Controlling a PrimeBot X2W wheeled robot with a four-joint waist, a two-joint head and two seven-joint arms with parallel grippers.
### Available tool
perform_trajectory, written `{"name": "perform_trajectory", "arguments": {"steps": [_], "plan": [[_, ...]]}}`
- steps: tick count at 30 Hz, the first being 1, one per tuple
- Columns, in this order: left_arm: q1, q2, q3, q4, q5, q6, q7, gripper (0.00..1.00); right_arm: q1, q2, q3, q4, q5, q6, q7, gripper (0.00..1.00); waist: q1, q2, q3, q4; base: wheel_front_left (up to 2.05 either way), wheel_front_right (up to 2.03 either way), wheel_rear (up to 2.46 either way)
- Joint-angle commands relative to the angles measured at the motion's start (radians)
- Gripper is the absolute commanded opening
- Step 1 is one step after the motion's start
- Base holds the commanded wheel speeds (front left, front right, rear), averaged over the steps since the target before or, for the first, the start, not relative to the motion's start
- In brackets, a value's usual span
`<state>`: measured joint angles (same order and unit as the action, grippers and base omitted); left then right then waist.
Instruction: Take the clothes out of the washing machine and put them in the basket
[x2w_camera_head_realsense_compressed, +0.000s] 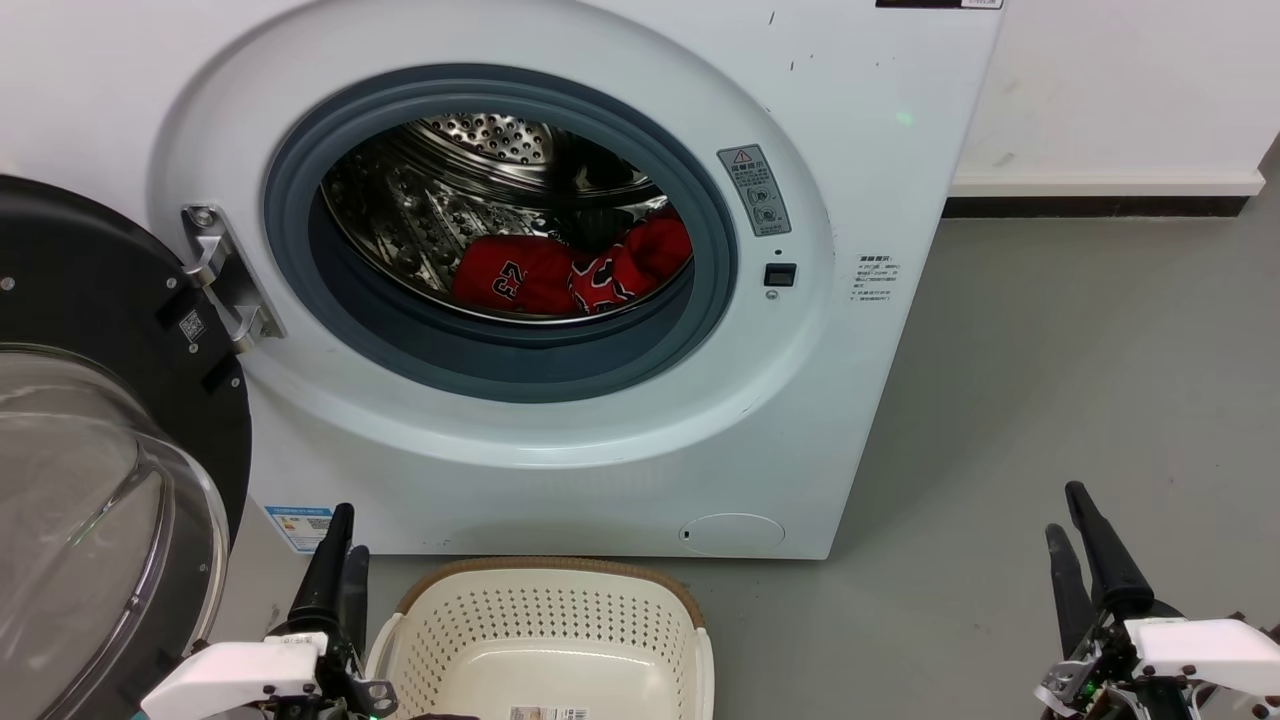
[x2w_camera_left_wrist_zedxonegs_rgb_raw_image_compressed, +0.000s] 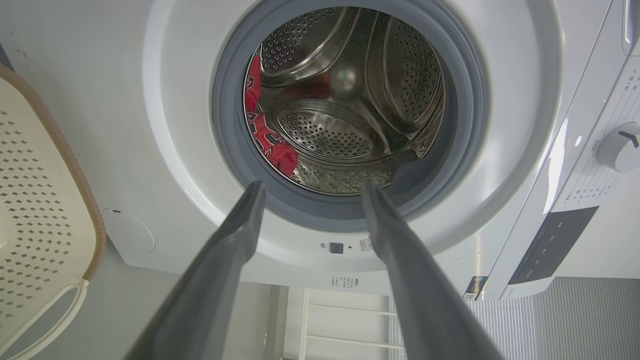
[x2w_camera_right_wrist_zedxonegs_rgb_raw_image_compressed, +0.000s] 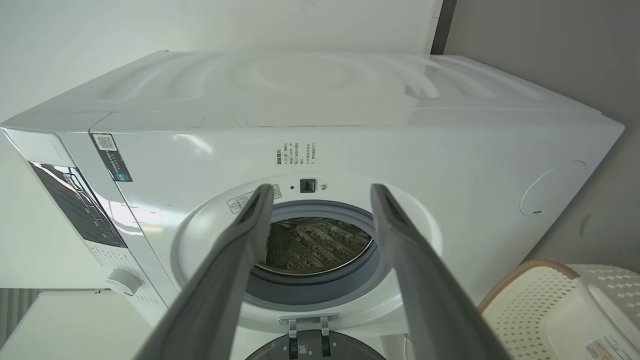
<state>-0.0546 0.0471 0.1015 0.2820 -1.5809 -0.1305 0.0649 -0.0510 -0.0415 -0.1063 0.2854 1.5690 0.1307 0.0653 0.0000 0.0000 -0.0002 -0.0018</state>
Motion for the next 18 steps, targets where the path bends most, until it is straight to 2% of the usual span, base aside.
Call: {"name": "perform_trajectory", "arguments": {"steps": [1, 9, 18], "plan": [[-0.008, 0.002, 0.006, -0.021, 0.022, 0.000, -0.014, 1.00, -0.007, -0.004, -0.006, -0.021, -0.032, 0.000, -0.014, 1.00, 0.0000, 0.0000, -0.001, 0.000, 0.00, 0.00, 0.00], [-0.009, 0.002, 0.059, -0.023, 0.156, 0.004, -0.050, 1.00, -0.007, -0.004, -0.029, -0.025, -0.212, 0.000, -0.050, 1.00, 0.0000, 0.0000, -0.003, -0.002, 0.00, 0.00, 0.00], [-0.002, 0.002, 0.066, -0.111, 0.375, 0.065, -0.091, 1.00, -0.010, -0.006, -0.048, -0.103, -0.509, 0.000, -0.091, 1.00, 0.0000, 0.0000, -0.003, -0.002, 0.00, 0.00, 0.00]]}}
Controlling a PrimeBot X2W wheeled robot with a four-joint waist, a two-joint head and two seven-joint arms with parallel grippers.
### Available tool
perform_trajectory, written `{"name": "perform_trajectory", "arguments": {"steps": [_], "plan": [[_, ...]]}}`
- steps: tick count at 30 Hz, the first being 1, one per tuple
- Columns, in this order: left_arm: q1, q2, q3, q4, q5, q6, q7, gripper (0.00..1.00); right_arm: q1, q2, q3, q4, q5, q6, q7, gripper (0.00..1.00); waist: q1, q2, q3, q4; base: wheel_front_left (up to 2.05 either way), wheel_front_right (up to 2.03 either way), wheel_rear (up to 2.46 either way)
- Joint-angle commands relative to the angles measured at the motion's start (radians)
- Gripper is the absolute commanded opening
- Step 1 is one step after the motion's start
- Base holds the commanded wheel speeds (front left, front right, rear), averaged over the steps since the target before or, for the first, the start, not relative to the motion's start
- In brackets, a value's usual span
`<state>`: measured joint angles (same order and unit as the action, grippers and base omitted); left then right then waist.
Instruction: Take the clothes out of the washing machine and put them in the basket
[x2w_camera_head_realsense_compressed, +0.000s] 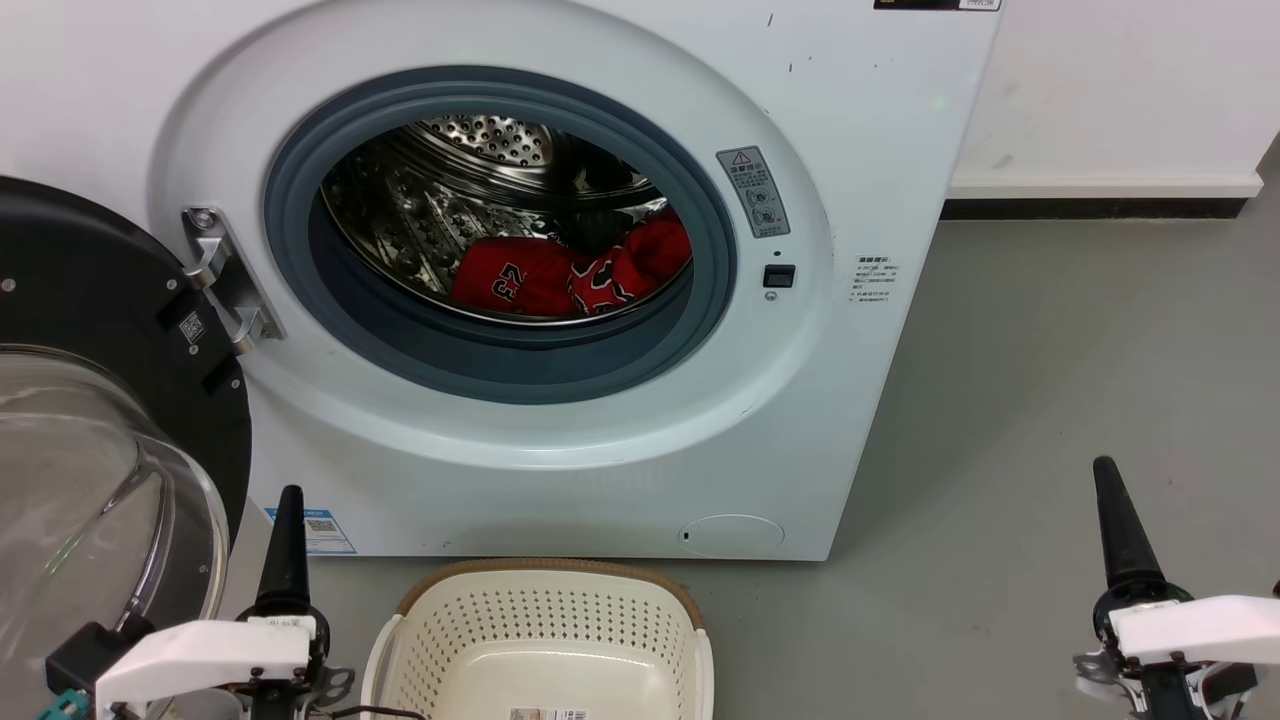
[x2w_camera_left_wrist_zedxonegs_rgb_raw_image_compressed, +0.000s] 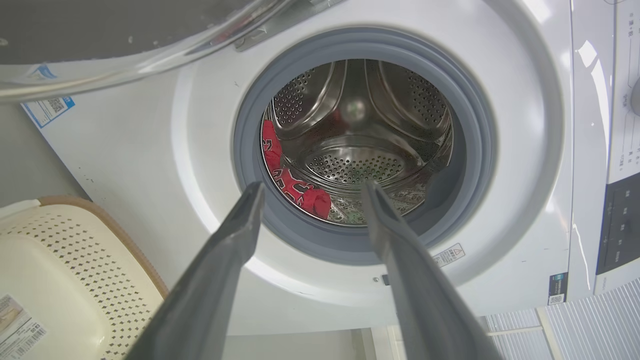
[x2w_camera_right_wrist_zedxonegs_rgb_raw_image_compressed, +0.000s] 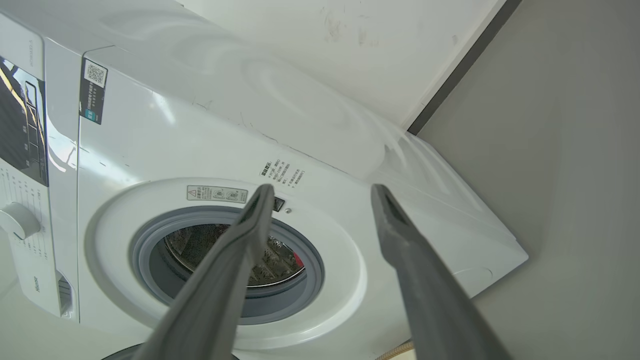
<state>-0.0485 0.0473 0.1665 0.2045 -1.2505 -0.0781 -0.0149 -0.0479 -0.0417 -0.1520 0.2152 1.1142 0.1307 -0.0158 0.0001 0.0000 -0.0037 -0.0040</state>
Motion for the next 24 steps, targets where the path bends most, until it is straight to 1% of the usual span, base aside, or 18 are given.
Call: {"name": "perform_trajectory", "arguments": {"steps": [1, 5, 9, 11, 13, 17, 21, 24], "plan": [[-0.007, 0.002, -0.001, -0.047, 0.069, 0.024, -0.015, 1.00, -0.012, -0.005, -0.001, -0.045, -0.089, 0.000, -0.013, 1.00, -0.0001, 0.0000, 0.000, 0.000, 0.00, 0.00, 0.00], [0.000, 0.002, -0.018, -0.099, 0.164, 0.064, -0.030, 1.00, -0.008, -0.006, 0.004, -0.090, -0.212, 0.000, -0.028, 1.00, -0.0001, 0.0000, 0.001, -0.001, 0.00, 0.00, 0.00], [0.009, 0.002, -0.037, -0.141, 0.233, 0.081, -0.044, 1.00, -0.002, -0.006, 0.024, -0.134, -0.329, 0.000, -0.043, 1.00, -0.0001, 0.0000, 0.000, 0.000, 0.00, 0.00, 0.00], [0.014, 0.002, -0.048, -0.152, 0.247, 0.078, -0.051, 1.00, 0.002, -0.006, 0.034, -0.153, -0.382, 0.000, -0.050, 1.00, -0.0001, 0.0000, -0.001, 0.000, 0.00, 0.00, 0.00], [0.017, 0.002, -0.050, -0.156, 0.251, 0.073, -0.054, 1.00, 0.003, -0.007, 0.036, -0.162, -0.404, 0.000, -0.053, 1.00, -0.0001, 0.0000, -0.002, 0.000, 0.00, 0.00, 0.00], [0.031, 0.003, -0.064, -0.165, 0.290, 0.041, -0.068, 1.00, 0.010, -0.007, 0.041, -0.191, -0.475, 0.000, -0.066, 1.00, -0.0001, 0.0000, -0.004, 0.000, 0.00, 0.00, 0.00], [0.038, 0.003, -0.075, -0.170, 0.352, 0.015, -0.080, 1.00, 0.017, -0.007, 0.053, -0.211, -0.549, 0.000, -0.079, 1.00, -0.0001, 0.0000, -0.005, 0.000, 0.00, 0.00, 0.00], [0.042, 0.003, -0.086, -0.181, 0.431, 0.019, -0.090, 1.00, 0.021, -0.007, 0.056, -0.216, -0.598, 0.000, -0.089, 1.00, -0.0001, 0.0000, -0.005, 0.001, 0.00, 0.00, 0.00]]}}
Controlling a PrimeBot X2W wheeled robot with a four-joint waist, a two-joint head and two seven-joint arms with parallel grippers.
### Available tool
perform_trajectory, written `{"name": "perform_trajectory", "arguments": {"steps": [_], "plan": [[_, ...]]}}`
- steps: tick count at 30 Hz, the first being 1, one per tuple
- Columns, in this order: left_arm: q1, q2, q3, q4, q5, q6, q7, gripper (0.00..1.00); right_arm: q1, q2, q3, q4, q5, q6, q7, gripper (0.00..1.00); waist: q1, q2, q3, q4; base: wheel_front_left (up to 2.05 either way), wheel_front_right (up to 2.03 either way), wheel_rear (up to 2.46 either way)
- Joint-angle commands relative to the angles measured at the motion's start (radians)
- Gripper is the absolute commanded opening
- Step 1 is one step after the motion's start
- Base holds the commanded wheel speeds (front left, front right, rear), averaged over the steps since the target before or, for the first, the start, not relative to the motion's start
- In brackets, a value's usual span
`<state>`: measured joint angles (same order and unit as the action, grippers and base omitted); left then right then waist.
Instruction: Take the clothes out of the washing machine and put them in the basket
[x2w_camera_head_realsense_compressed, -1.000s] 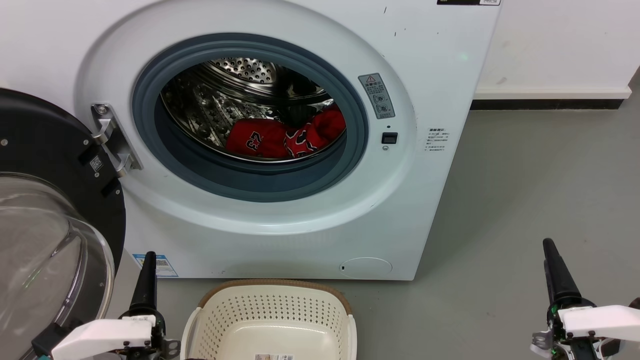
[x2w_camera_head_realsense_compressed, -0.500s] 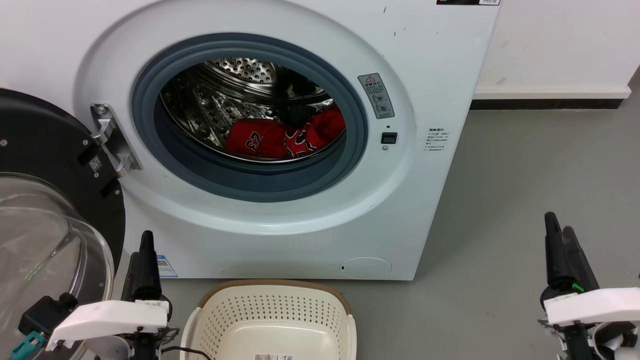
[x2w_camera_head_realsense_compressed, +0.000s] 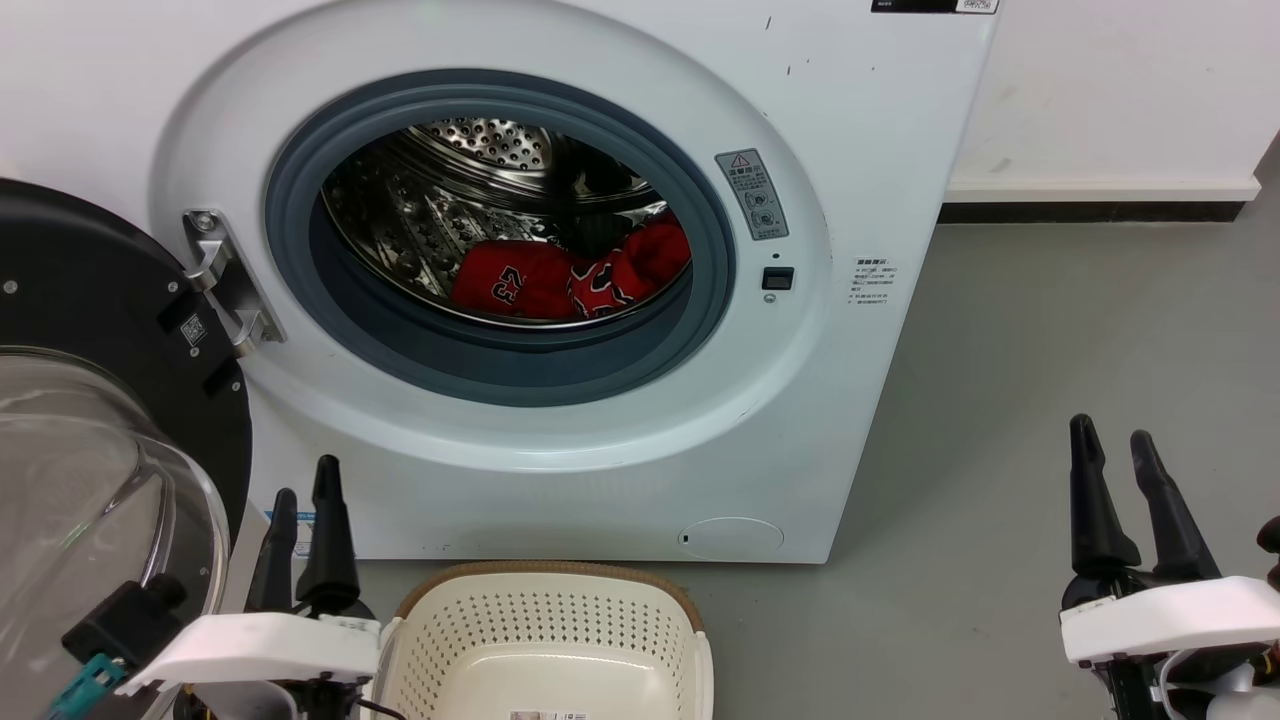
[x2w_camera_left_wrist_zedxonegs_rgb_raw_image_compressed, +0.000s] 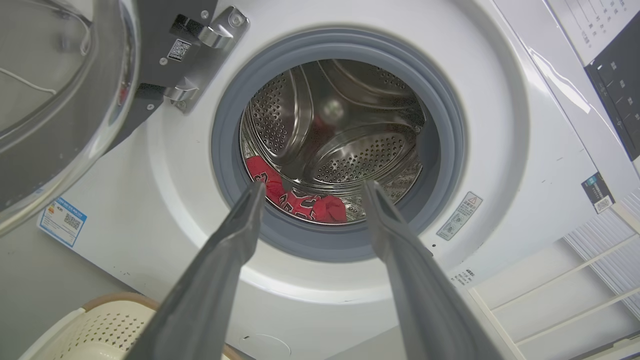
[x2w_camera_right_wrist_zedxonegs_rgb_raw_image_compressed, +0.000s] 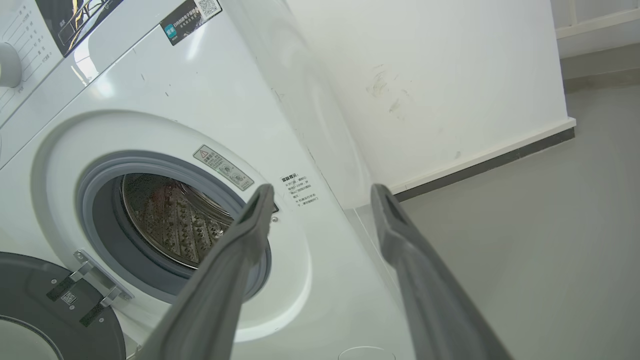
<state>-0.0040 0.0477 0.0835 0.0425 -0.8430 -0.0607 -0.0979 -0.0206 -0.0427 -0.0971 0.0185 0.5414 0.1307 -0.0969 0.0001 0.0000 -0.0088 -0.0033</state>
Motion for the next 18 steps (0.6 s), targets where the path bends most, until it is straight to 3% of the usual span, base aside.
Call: {"name": "perform_trajectory", "arguments": {"steps": [1, 18], "plan": [[-0.001, 0.002, -0.008, -0.022, 0.050, 0.007, -0.010, 1.00, -0.006, -0.007, 0.003, -0.024, -0.042, 0.000, -0.011, 1.00, -0.0001, 0.0000, 0.000, 0.001, 0.00, 0.00, 0.00], [0.016, 0.003, -0.092, -0.056, 0.365, 0.074, -0.058, 1.00, 0.025, -0.008, 0.034, -0.044, -0.300, 0.000, -0.058, 1.00, -0.0001, 0.0000, -0.003, 0.001, 0.00, 0.00, 0.00]]}}
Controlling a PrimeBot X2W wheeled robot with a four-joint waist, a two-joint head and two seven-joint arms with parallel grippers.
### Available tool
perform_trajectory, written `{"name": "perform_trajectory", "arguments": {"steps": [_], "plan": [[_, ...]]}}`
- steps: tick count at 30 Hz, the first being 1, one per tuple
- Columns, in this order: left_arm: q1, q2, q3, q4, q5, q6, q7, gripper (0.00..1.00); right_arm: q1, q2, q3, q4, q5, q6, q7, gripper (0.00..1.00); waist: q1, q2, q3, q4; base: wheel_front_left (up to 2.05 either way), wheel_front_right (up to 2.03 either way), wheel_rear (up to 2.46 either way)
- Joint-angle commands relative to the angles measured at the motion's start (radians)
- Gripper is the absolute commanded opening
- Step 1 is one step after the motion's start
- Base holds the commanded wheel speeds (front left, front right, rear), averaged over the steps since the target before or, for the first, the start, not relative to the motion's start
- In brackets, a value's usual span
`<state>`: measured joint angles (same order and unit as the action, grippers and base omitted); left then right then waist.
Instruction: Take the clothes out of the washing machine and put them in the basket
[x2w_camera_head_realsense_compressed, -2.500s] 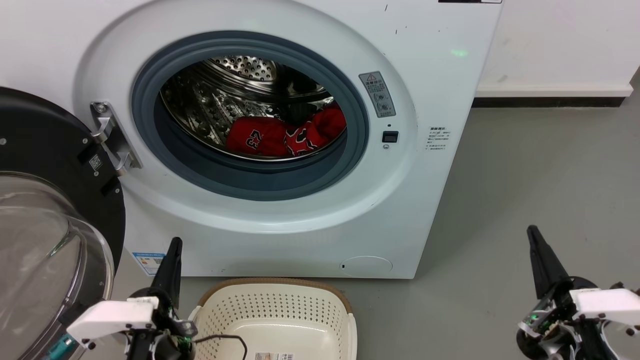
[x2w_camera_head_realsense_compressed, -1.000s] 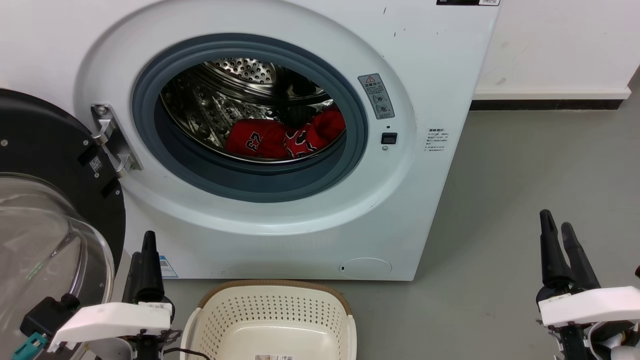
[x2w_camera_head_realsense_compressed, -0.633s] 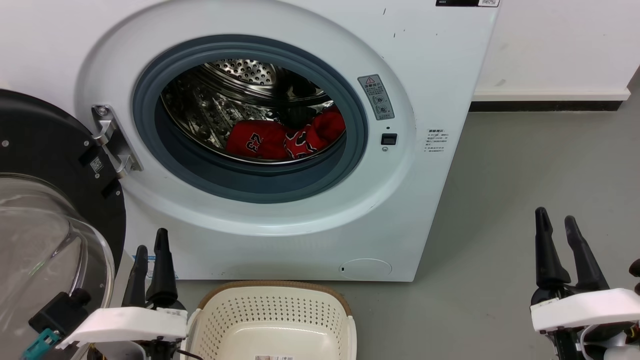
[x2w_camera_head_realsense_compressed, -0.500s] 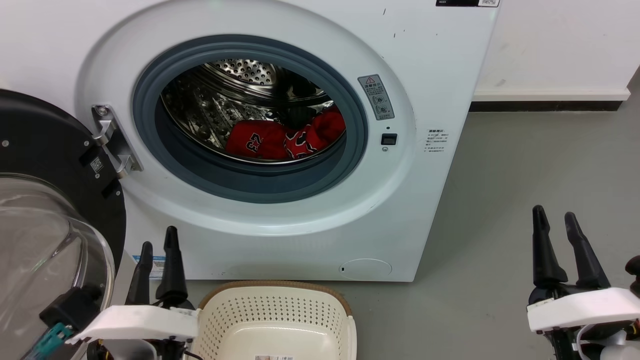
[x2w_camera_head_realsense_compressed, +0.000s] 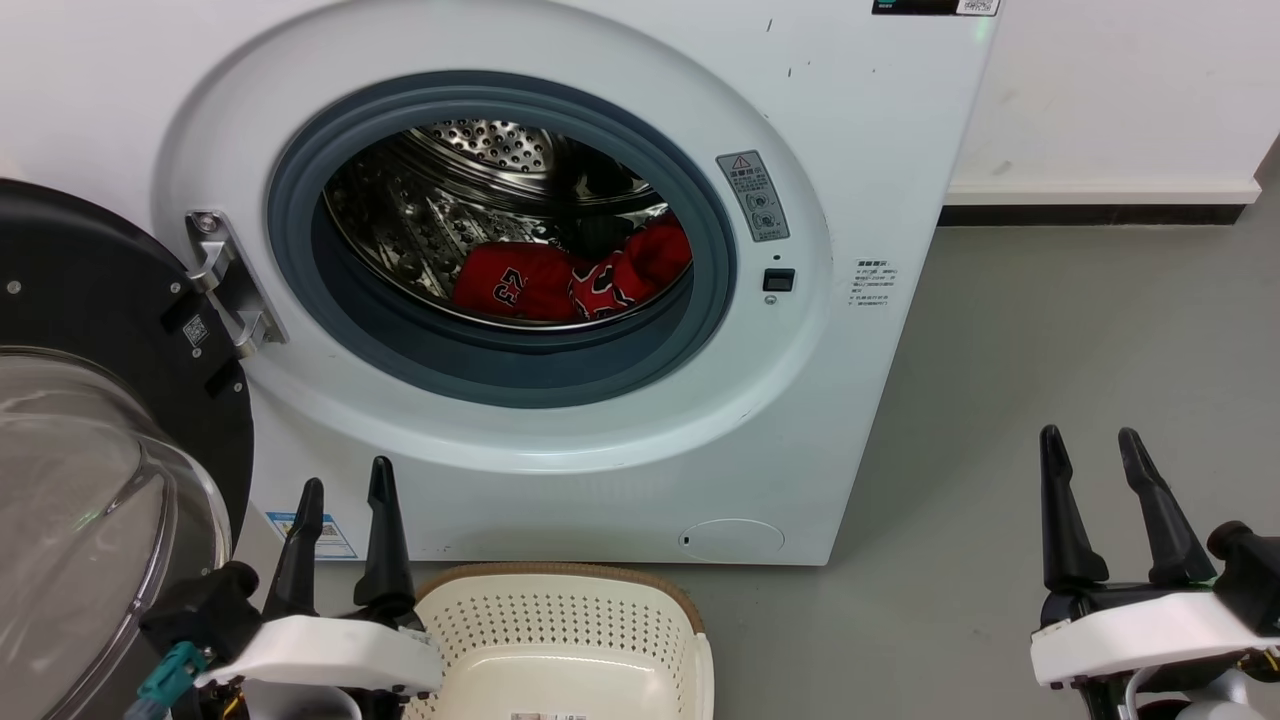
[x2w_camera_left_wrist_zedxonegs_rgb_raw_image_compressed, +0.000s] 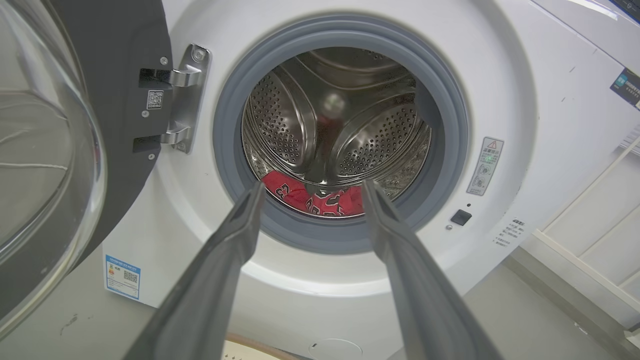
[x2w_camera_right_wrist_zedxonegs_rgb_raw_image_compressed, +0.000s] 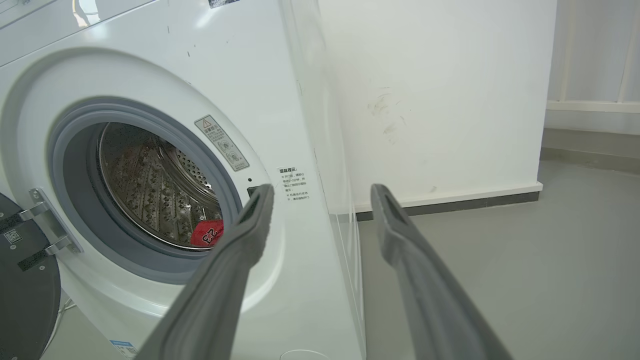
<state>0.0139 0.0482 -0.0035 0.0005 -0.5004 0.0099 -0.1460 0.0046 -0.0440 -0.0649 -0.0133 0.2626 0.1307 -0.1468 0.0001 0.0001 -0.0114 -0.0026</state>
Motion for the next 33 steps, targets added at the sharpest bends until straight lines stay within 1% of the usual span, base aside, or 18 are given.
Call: {"name": "perform_trajectory", "arguments": {"steps": [1, 12, 20, 27, 33], "plan": [[0.000, 0.002, -0.008, -0.012, 0.039, 0.007, -0.011, 1.00, 0.002, -0.006, 0.002, -0.011, -0.036, 0.000, -0.011, 1.00, -0.0001, -0.0001, -0.001, 0.000, 0.00, 0.00, 0.00], [0.008, 0.015, -0.052, 0.003, 0.172, 0.032, -0.039, 1.00, 0.019, -0.007, 0.004, 0.016, -0.158, 0.000, -0.038, 1.00, -0.0001, -0.0001, -0.005, -0.002, 0.00, 0.00, 0.00], [0.014, 0.025, -0.079, 0.011, 0.241, 0.050, -0.057, 1.00, 0.026, -0.007, 0.001, 0.019, -0.233, 0.000, -0.056, 1.00, -0.0001, -0.0001, -0.007, -0.003, 0.00, 0.00, 0.00], [0.022, 0.029, -0.106, 0.048, 0.291, 0.029, -0.072, 1.00, 0.036, -0.008, 0.000, 0.028, -0.298, 0.000, -0.070, 1.00, -0.0001, -0.0001, -0.011, -0.004, 0.00, 0.00, 0.00], [0.022, 0.039, -0.127, 0.058, 0.358, 0.032, -0.083, 1.00, 0.035, -0.008, 0.010, 0.023, -0.331, 0.000, -0.083, 1.00, -0.0001, -0.0001, -0.012, -0.006, 0.00, 0.00, 0.00]]}}
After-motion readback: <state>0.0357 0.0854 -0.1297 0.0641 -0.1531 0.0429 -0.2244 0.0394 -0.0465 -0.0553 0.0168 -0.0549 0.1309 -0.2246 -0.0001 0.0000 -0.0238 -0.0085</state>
